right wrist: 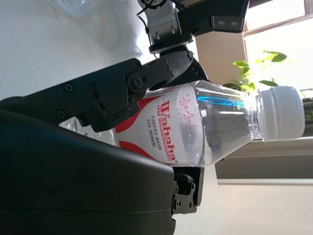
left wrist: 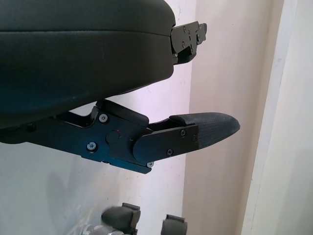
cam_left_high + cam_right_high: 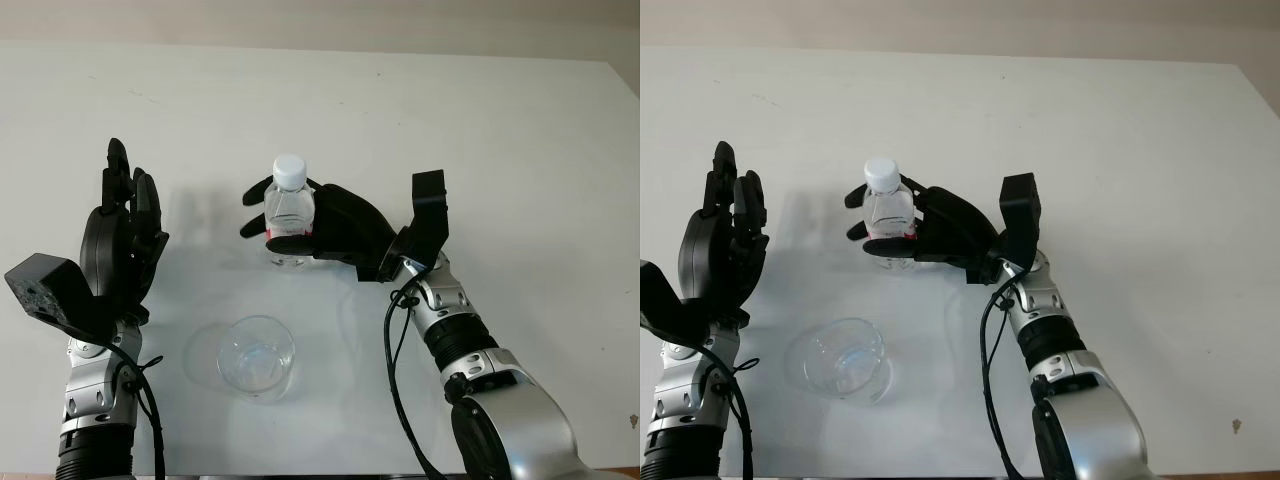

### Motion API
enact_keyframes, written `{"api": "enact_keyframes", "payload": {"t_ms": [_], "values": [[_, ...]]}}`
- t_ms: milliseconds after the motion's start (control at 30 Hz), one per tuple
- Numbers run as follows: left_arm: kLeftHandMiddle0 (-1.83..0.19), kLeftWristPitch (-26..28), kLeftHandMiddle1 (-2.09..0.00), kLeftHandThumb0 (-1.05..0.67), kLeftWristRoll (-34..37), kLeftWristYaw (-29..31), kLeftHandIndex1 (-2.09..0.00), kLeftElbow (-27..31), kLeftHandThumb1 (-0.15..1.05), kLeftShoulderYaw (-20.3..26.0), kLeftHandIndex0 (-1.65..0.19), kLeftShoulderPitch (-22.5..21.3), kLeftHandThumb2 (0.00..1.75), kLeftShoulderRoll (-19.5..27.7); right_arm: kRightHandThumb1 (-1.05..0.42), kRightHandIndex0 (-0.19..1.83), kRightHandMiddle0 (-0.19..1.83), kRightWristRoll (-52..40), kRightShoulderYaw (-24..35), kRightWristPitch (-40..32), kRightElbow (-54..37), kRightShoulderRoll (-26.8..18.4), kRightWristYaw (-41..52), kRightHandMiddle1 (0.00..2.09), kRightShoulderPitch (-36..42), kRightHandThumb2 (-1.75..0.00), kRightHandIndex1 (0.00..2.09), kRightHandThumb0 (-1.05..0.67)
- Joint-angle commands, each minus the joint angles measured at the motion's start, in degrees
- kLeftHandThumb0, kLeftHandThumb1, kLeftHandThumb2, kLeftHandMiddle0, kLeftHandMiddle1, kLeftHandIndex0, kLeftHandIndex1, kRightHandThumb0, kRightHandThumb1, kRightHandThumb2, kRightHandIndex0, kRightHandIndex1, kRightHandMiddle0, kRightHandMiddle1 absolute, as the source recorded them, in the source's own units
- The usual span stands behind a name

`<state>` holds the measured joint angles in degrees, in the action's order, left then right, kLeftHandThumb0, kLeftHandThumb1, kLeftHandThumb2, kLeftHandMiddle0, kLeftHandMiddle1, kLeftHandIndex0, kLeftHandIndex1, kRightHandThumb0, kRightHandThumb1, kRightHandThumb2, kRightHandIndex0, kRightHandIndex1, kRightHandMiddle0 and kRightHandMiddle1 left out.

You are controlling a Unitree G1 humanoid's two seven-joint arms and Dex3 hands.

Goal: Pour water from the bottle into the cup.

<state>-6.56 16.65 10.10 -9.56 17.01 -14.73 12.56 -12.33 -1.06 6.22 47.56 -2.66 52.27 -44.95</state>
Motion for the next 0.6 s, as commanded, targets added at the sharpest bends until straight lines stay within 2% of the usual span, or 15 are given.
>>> {"api": "enact_keyframes", "payload": {"t_ms": [0,100,200,233,300,333,400,567], "values": [[0.19,-0.68,0.0,-0.7,-0.26,-0.06,0.0,0.84,1.05,0.05,0.19,0.62,0.57,-0.16,-0.84,0.2,0.17,0.31,-0.25,1.28,-0.77,-0.19,0.57,1.91,-0.35,-0.05,1.9,-0.47],[0.19,-0.48,-0.01,-0.7,-0.31,-0.32,0.0,1.07,1.05,0.06,0.19,0.64,0.56,-0.18,-0.84,0.39,0.35,2.11,-1.18,4.48,-2.21,-0.32,-0.69,2.0,0.61,-0.05,2.05,-0.54],[0.19,-0.06,-0.01,-0.7,-0.27,-0.51,0.0,1.49,1.05,0.0,0.19,0.66,0.55,-0.1,-0.91,0.84,0.63,7.2,-3.19,9.92,-4.39,-0.85,-6.6,2.08,2.18,-0.07,2.09,-0.59],[0.19,-0.11,-0.01,-0.71,-0.23,-0.4,0.0,1.45,1.05,-0.03,0.19,0.62,0.55,-0.04,-0.96,1.01,0.77,9.04,-3.8,11.12,-5.45,-0.91,-9.36,2.09,2.82,-0.07,2.09,-0.6],[0.19,-0.09,-0.01,-0.71,-0.14,-0.26,0.0,1.37,1.05,-0.07,0.19,0.51,0.55,0.03,-1.03,1.42,1.21,11.53,-4.38,12.21,-7.44,-0.57,-14.36,2.09,4.11,-0.12,2.09,-0.56],[0.19,-0.15,-0.01,-0.71,-0.19,-0.25,0.0,1.28,1.05,-0.07,0.19,0.48,0.55,0.05,-1.04,1.66,1.5,12.38,-4.48,12.74,-8.2,-0.31,-16.61,2.09,4.76,-0.19,2.09,-0.53],[0.19,-0.08,-0.01,-0.7,-0.13,-0.25,0.0,1.09,1.05,-0.02,0.19,0.38,0.56,0.08,-1.05,1.79,1.75,14.62,-4.97,14.49,-9.16,-0.29,-21.29,2.09,5.72,-0.32,2.09,-0.48],[0.19,-0.35,0.0,-0.71,-0.19,-0.07,0.0,0.76,1.05,0.05,0.19,0.38,0.56,0.2,-1.05,1.83,1.83,19.67,-5.68,19.58,-10.06,-1.83,-30.63,2.09,6.49,-0.52,2.09,-0.44]]}}
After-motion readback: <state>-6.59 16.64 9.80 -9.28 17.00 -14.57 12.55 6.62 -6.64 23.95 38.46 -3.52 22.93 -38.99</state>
